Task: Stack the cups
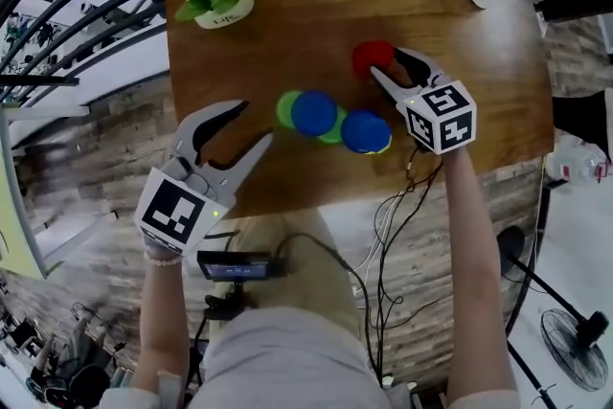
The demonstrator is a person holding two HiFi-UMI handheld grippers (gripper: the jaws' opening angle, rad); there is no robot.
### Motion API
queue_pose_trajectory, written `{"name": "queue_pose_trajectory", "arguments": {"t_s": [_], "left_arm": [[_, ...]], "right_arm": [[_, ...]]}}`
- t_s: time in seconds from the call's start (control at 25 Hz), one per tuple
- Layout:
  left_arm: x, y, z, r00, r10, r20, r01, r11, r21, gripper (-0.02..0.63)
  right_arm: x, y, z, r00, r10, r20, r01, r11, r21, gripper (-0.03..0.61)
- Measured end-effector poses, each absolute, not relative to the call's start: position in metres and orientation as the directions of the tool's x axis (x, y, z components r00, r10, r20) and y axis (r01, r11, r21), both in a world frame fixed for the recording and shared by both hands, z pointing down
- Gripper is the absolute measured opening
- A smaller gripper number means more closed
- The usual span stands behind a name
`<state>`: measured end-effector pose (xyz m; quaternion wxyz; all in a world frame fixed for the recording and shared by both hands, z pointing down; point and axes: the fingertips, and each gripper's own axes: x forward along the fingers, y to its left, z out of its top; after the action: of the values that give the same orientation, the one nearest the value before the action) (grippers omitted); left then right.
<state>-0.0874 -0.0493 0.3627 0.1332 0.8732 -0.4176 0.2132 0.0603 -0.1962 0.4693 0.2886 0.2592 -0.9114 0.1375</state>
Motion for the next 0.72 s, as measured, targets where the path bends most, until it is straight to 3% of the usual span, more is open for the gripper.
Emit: {"name": "queue_pose_trajectory", "arguments": {"t_s": [0.72], "left_arm": [[-0.068, -0.051, 0.348, 0.635, -0.635, 0.44, -0.708, -0.706, 0.005, 0.161]], "right_arm": [[0.074, -0.19, 0.383, -0.693, -0.532, 0.486, -0.615, 0.788, -0.015, 0.204]]}}
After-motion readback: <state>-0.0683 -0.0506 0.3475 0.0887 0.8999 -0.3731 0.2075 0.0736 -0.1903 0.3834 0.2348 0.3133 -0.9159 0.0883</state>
